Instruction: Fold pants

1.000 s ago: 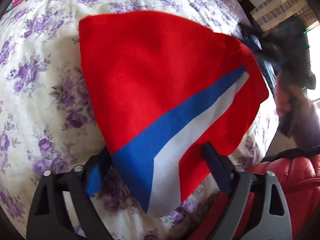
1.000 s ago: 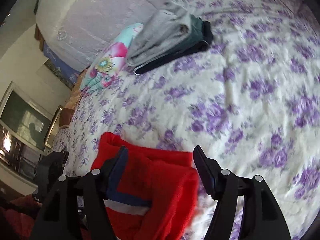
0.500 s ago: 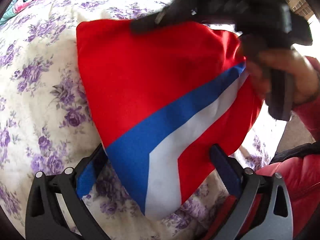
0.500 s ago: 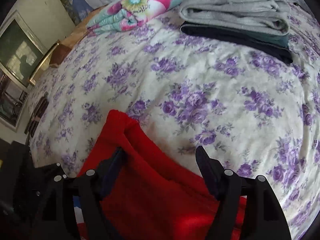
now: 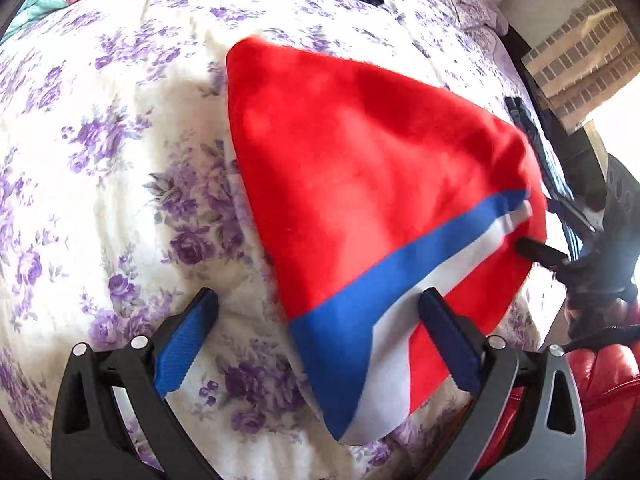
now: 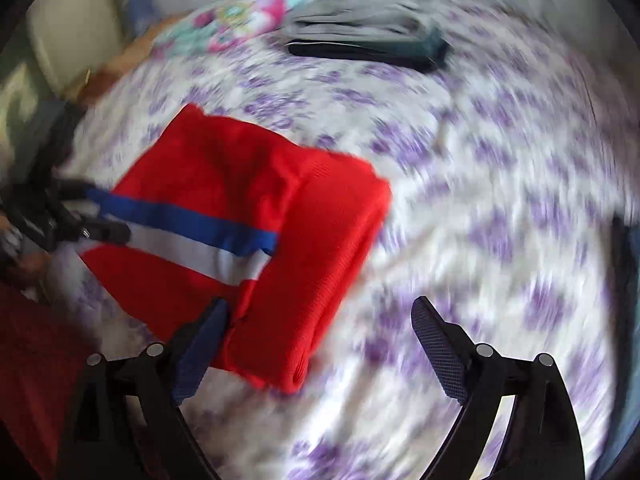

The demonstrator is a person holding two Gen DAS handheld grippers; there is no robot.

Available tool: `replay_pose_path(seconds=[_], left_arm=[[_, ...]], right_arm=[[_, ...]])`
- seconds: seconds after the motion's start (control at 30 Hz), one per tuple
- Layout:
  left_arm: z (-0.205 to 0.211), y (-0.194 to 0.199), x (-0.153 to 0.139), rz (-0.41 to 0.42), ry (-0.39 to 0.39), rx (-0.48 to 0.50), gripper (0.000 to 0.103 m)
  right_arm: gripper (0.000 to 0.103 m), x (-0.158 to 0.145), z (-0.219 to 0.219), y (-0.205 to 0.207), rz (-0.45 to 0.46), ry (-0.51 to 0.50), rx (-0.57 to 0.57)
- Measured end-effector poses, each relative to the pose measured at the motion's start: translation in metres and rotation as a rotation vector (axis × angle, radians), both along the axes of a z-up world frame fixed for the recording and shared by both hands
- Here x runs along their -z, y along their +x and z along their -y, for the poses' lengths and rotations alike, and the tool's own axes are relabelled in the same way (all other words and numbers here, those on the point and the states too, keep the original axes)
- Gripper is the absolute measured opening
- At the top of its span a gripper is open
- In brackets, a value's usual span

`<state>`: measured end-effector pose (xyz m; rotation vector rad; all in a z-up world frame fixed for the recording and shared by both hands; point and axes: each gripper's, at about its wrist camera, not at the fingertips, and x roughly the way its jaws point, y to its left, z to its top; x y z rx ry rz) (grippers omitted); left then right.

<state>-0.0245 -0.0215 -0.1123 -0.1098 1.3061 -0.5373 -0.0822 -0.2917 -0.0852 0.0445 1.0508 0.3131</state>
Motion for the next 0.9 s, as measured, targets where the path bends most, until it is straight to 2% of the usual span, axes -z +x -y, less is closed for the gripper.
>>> replay_pose_path(seconds=[0.07,0.17,0.2,0.27,0.33,0.37,0.4,0.53,0.6,0.67,0.73,0.77,0.8,0.87,0.9], left_arm=[[0.005,-0.001,0.000,0.002,0.014,0.010,0.099],[0.015,0.006,-0.004,0.010,0.023,0.005,0.099],[0.017,0.007,-0.006,0.019,0.026,0.003,0.099],[0.016,0.008,-0.008,0.036,0.023,0.000,0.098],[0.017,0.010,-0.007,0.032,0.014,0.005,0.098],[0.019,0.011,-0.006,0.026,0.016,0.012,0.098],[0.022,0.011,-0.005,0.023,0.021,0.021,0.098],[0.033,0.004,-0.017,0.052,-0.012,0.095,0.097],[0.040,0.003,-0.018,0.057,-0.008,0.118,0.097],[0.044,0.007,-0.008,0.014,-0.001,0.123,0.097],[0.045,0.010,0.002,-0.012,-0.004,0.110,0.098],[0.046,0.010,0.000,0.000,0.002,0.112,0.098],[0.048,0.009,-0.001,0.007,0.018,0.118,0.098],[0.054,0.006,-0.006,0.040,0.056,0.127,0.091],[0.055,0.005,-0.008,0.056,0.068,0.128,0.089]], right_arm=[[0.093,-0.006,0.003,-0.001,0.018,0.014,0.029],[0.093,-0.026,-0.004,-0.001,0.120,0.009,0.019],[0.093,-0.028,-0.006,0.003,0.123,0.027,0.011],[0.093,-0.018,-0.006,0.015,0.068,0.082,0.022],[0.093,0.014,-0.003,0.034,-0.104,0.221,0.046],[0.093,0.025,-0.001,0.035,-0.165,0.255,0.065],[0.094,0.028,0.001,0.037,-0.161,0.272,0.086],[0.093,-0.005,0.011,0.045,-0.023,0.355,0.079],[0.093,-0.003,0.018,0.063,-0.054,0.377,0.108],[0.093,0.016,0.023,0.083,-0.137,0.401,0.144],[0.094,0.028,0.020,0.091,-0.170,0.431,0.148],[0.091,0.027,0.015,0.089,-0.152,0.427,0.127],[0.076,0.024,0.008,0.085,-0.131,0.427,0.088],[0.073,0.016,-0.010,0.077,-0.071,0.355,0.019],[0.066,0.013,-0.012,0.075,-0.058,0.342,0.007]])
